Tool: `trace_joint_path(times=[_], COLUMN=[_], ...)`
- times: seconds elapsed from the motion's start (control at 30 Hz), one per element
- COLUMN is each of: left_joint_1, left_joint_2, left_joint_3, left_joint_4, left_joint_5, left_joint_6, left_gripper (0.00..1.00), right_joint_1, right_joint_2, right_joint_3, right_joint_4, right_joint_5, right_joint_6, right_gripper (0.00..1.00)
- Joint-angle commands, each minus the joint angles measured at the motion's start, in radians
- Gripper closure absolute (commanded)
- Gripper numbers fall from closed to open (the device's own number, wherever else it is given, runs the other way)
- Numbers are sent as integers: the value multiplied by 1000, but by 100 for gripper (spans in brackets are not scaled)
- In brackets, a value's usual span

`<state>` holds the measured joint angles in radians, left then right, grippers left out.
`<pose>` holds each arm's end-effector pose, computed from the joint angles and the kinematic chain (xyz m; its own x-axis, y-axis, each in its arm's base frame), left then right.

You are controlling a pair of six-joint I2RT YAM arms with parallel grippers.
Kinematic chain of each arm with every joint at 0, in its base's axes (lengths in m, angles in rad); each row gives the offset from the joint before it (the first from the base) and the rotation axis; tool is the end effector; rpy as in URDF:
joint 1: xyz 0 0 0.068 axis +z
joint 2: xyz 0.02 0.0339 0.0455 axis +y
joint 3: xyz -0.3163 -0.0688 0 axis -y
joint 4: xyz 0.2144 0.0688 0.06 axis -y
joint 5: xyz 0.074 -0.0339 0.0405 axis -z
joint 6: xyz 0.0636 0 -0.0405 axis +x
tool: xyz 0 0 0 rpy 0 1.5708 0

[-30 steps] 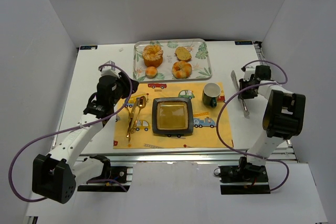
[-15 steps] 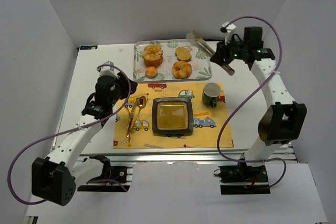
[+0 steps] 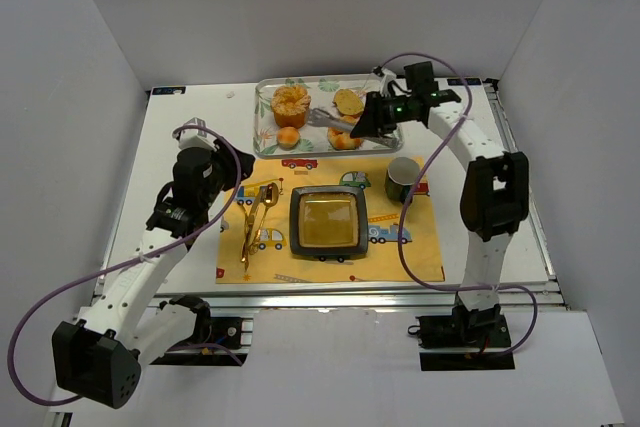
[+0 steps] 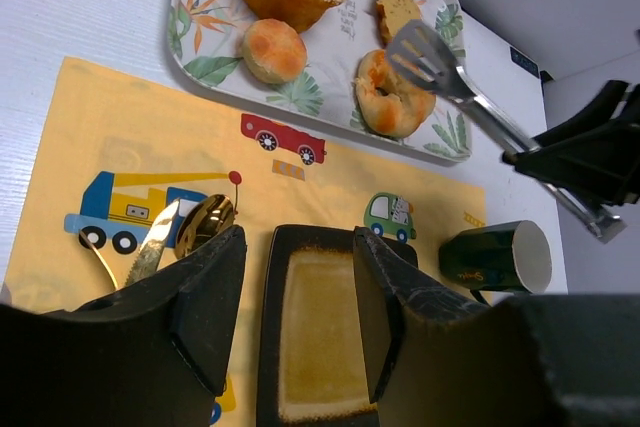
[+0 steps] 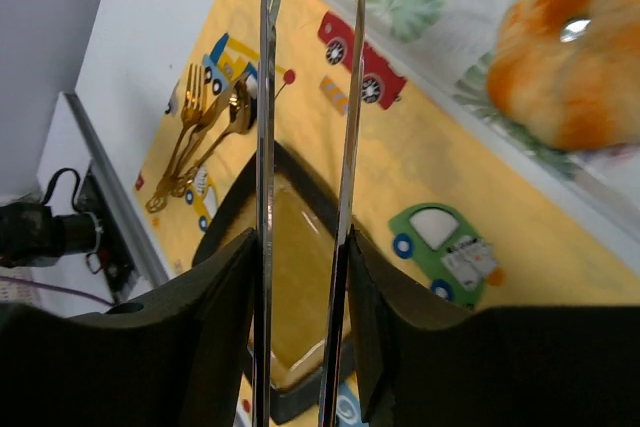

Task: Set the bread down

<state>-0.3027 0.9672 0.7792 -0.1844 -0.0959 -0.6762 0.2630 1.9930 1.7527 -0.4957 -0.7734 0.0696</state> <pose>0.1834 -0.0509 0.3428 -0.4033 -0.5267 -0.7483 -0.0523 0.8297 -0.5558 0.4333 0.1627 0.3290 -0.6944 -0.1354 -0.7067 -0.6392 0.5671 0.5194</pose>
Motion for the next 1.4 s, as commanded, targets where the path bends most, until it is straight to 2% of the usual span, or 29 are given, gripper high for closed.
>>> trace_joint_path(times=[0.0, 0.43, 0.9, 1.23, 1.37], left_joint_1=[7, 5, 7, 7, 7], left_joint_2=[-27, -22, -7, 21, 30], left_joint_3=[31, 25, 29, 49, 57], left_joint_4=[-39, -52, -69, -82, -81], left_joint_5=[-30, -45, -42, -36, -33], left_joint_6=[-16, -37, -34, -26, -25], left_gripper=[43, 43, 43, 43, 43], right_joint_1=[47, 71, 94, 105, 110], right_joint_2=[23, 128, 225, 282, 283], right_joint_3=[-4, 30, 83, 105, 99], right_joint_4=[62, 62, 129, 170, 183], right_joint_5=[-27, 63, 53, 22, 16], right_joint_6=[163, 187, 266, 328, 338], right_gripper=[55, 51, 47, 50, 56])
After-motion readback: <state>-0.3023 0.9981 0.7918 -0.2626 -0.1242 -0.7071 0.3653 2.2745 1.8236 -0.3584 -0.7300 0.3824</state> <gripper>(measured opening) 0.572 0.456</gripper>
